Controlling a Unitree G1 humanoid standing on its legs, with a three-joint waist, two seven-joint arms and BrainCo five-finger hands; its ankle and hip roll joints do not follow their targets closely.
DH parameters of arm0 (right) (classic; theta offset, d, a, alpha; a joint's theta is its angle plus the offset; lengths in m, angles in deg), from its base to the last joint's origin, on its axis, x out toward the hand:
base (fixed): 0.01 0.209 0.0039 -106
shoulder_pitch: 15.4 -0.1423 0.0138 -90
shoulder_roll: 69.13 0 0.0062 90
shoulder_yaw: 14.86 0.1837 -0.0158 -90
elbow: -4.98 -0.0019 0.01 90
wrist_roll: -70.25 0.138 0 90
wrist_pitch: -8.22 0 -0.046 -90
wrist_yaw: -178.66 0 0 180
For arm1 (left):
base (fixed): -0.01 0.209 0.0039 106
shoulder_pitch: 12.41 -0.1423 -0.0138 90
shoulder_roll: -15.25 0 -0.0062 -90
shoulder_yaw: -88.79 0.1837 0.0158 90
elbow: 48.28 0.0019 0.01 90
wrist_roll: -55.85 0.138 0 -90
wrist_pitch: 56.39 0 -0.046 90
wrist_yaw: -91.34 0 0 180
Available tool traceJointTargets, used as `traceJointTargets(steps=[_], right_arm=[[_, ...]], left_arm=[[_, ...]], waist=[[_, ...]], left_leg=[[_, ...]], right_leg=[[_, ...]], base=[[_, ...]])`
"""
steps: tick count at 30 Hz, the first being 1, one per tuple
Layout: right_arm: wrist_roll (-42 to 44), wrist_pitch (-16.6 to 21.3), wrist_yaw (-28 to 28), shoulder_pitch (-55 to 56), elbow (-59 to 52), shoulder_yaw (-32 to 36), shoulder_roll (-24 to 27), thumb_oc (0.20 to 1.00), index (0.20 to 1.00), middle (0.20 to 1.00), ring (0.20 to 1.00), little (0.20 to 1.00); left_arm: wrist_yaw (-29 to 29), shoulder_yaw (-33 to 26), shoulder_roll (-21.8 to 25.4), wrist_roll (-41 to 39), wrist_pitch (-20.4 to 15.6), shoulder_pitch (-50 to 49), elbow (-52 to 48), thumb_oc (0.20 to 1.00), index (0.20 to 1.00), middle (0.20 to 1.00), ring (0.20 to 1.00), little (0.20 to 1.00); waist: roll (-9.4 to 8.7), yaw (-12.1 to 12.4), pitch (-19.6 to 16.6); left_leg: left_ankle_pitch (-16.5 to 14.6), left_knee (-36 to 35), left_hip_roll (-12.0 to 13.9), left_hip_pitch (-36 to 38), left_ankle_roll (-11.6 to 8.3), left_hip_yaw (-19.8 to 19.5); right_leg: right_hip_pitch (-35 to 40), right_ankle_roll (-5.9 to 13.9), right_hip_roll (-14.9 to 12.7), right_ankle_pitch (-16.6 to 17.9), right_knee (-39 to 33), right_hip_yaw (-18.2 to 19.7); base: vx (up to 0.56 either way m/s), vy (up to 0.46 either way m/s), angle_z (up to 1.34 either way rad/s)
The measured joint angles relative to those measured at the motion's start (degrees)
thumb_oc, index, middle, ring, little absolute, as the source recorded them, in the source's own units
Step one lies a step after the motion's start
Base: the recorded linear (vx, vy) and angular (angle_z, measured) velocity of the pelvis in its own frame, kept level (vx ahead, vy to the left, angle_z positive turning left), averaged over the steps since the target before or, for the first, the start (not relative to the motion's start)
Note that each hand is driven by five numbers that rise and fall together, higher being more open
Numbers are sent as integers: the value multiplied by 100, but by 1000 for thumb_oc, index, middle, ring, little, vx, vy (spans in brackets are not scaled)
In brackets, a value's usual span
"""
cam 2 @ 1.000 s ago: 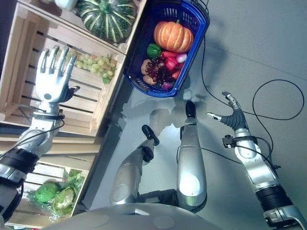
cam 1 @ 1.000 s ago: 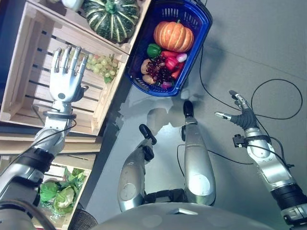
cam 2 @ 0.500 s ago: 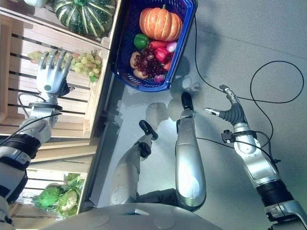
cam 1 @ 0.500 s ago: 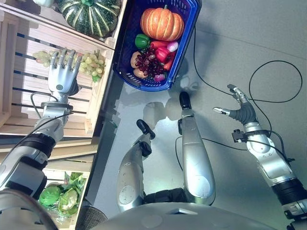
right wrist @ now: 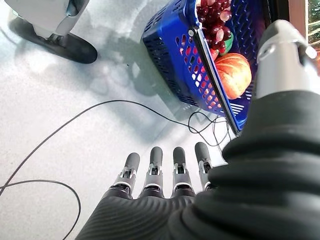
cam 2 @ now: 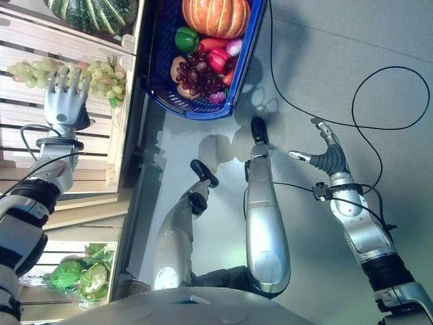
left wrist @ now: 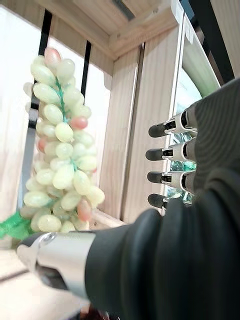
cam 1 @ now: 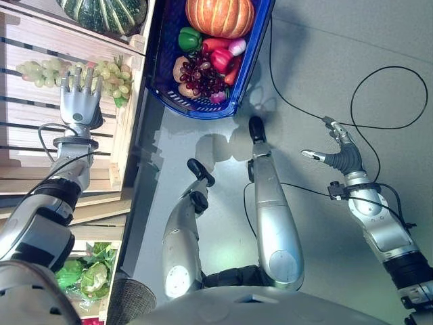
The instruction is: Pick up fruits and vegetables into the basket
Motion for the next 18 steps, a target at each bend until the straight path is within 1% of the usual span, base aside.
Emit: traceJointTargets(steps=[3, 8, 11, 14, 16, 18], right_arm=[[1, 73, 75, -18, 15, -4, -1, 1000, 1000, 1000, 1000, 1000], [5, 97, 87, -117, 106, -28, -10, 1000, 1000, 1000, 1000, 1000], [4, 144, 163, -164, 154, -35, -10, 1000, 1000, 1000, 1000, 1000], [3, 221, 185, -205, 165, -52, -10, 1000, 1000, 1000, 1000, 1000], [4, 258, 192, -277, 229, -143, -11, 1000, 1000, 1000, 1000, 1000], [6, 264, 211, -350, 396, -239, -11, 1000, 1000, 1000, 1000, 1000]], left_arm=[[-94, 1, -2, 3, 227, 18, 17, 1000, 1000, 1000, 1000, 1000], [-146, 2, -13, 23, 466, 137, 129, 1000, 1000, 1000, 1000, 1000], [-146, 3, -51, 23, 612, 227, 132, 1000, 1000, 1000, 1000, 1000], [-146, 41, -56, 18, 663, 332, 157, 1000, 1000, 1000, 1000, 1000], [-144, 48, -103, -8, 729, 508, 251, 1000, 1000, 1000, 1000, 1000], [-144, 69, -219, -14, 729, 655, 362, 1000, 1000, 1000, 1000, 1000]], waist=[[0, -2, 0], [0, 1, 0], [0, -6, 0], [0, -4, 0], [-1, -6, 0], [-1, -15, 0]], left_leg=[[-66, 152, 6, -161, 28, 4], [-186, 419, 80, -390, 39, 14], [-189, 416, 84, -399, 36, 27], [-192, 432, 87, -457, 33, 38], [-215, 502, 103, -585, 14, -33], [-221, 508, 110, -602, 8, -33]], right_leg=[[-138, 4, 1, 0, 65, 43], [-313, 6, 14, 2, 141, 83], [-337, 6, 22, 1, 147, 99], [-418, 3, 53, -1, 183, 127], [-531, 2, 62, 3, 207, 132], [-548, 1, 83, 1, 212, 146]], base=[[0, 0, 0], [10, 18, -3], [3, 5, -2], [1, -2, -1], [10, -11, -4], [0, 0, 0]])
